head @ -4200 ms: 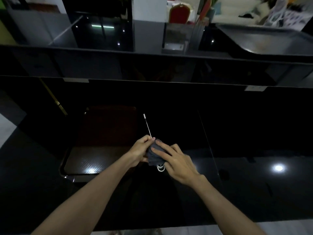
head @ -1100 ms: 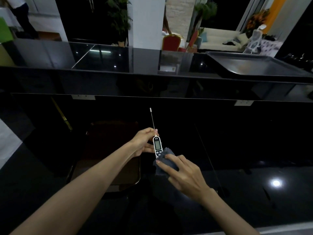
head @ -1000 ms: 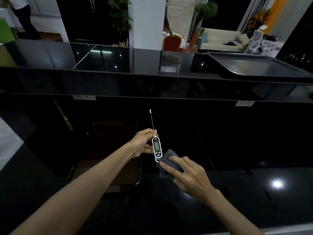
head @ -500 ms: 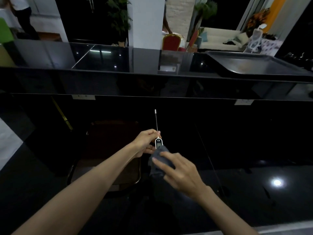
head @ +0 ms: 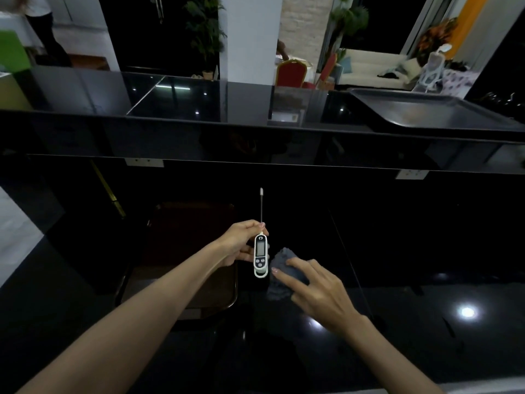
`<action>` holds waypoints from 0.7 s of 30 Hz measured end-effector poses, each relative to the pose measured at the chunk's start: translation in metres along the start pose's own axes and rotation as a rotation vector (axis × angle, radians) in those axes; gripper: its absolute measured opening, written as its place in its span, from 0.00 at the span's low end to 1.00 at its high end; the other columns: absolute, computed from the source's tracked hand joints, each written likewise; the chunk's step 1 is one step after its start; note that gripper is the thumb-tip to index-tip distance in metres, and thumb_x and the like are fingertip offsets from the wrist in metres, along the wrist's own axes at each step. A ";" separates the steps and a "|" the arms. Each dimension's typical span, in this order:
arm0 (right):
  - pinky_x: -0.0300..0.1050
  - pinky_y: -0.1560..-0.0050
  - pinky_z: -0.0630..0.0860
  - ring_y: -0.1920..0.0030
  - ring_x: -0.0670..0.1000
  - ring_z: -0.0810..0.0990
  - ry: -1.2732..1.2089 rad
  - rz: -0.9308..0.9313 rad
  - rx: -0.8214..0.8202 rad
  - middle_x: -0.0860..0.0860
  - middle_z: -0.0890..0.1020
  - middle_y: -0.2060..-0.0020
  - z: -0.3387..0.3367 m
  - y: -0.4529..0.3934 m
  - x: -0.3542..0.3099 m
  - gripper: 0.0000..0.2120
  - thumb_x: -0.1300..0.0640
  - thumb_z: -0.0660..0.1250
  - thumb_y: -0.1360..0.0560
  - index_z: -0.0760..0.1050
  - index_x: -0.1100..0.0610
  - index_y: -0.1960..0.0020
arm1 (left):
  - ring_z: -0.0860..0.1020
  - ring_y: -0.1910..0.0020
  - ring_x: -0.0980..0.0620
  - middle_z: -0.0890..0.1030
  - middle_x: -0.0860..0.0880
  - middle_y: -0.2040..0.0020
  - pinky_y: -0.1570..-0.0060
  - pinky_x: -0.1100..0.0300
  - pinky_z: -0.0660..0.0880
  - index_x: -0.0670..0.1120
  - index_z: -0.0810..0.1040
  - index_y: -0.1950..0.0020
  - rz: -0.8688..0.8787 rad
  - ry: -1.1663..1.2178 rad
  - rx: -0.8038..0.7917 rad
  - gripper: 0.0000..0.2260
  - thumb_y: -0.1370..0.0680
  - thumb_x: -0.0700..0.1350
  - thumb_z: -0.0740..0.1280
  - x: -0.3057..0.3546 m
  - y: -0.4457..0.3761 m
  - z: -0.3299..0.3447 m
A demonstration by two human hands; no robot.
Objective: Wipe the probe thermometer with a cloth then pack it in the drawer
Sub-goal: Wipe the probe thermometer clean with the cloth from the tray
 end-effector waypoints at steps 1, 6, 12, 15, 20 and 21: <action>0.48 0.55 0.79 0.52 0.54 0.78 -0.019 0.055 -0.001 0.51 0.72 0.40 -0.001 0.000 0.009 0.23 0.59 0.63 0.29 0.74 0.50 0.34 | 0.82 0.64 0.49 0.81 0.46 0.57 0.67 0.60 0.79 0.45 0.76 0.51 -0.016 0.010 -0.015 0.11 0.18 0.51 0.59 -0.001 0.001 0.001; 0.36 0.41 0.71 0.40 0.48 0.75 -0.253 0.433 0.115 0.46 0.73 0.39 -0.016 -0.020 0.041 0.24 0.56 0.58 0.26 0.70 0.47 0.31 | 0.83 0.57 0.47 0.83 0.47 0.55 0.62 0.55 0.81 0.44 0.73 0.52 0.014 0.061 -0.054 0.10 0.20 0.51 0.64 0.002 0.001 0.008; 0.42 0.55 0.80 0.39 0.51 0.70 -0.160 0.237 -0.044 0.48 0.71 0.33 0.003 -0.033 0.004 0.25 0.56 0.59 0.26 0.68 0.47 0.30 | 0.78 0.63 0.52 0.77 0.48 0.60 0.67 0.60 0.77 0.48 0.72 0.61 0.124 -0.039 0.004 0.12 0.20 0.52 0.63 0.007 -0.001 0.010; 0.45 0.61 0.81 0.42 0.51 0.72 -0.185 0.169 -0.103 0.49 0.74 0.35 0.003 -0.014 -0.004 0.21 0.56 0.62 0.27 0.73 0.48 0.35 | 0.81 0.62 0.50 0.83 0.46 0.54 0.63 0.58 0.80 0.47 0.71 0.60 0.096 0.025 0.017 0.11 0.20 0.51 0.64 0.005 0.001 0.004; 0.44 0.54 0.79 0.46 0.52 0.77 -0.182 0.144 -0.026 0.49 0.78 0.39 -0.015 -0.033 0.000 0.19 0.58 0.64 0.28 0.78 0.50 0.39 | 0.80 0.65 0.52 0.81 0.48 0.59 0.68 0.61 0.78 0.44 0.73 0.56 0.106 -0.040 0.023 0.11 0.20 0.51 0.64 0.003 0.003 0.009; 0.45 0.52 0.79 0.44 0.52 0.76 -0.173 0.203 -0.008 0.49 0.77 0.37 -0.012 -0.039 0.005 0.21 0.59 0.62 0.28 0.76 0.50 0.36 | 0.79 0.65 0.53 0.79 0.48 0.61 0.70 0.62 0.76 0.45 0.73 0.55 0.124 -0.070 0.038 0.10 0.19 0.50 0.63 0.005 0.002 0.012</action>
Point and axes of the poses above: each hand's wrist, its own y-axis away from the middle knuckle, its own z-axis out of the palm, x = y × z, the point moved 6 cm from there along -y, towards the middle knuckle
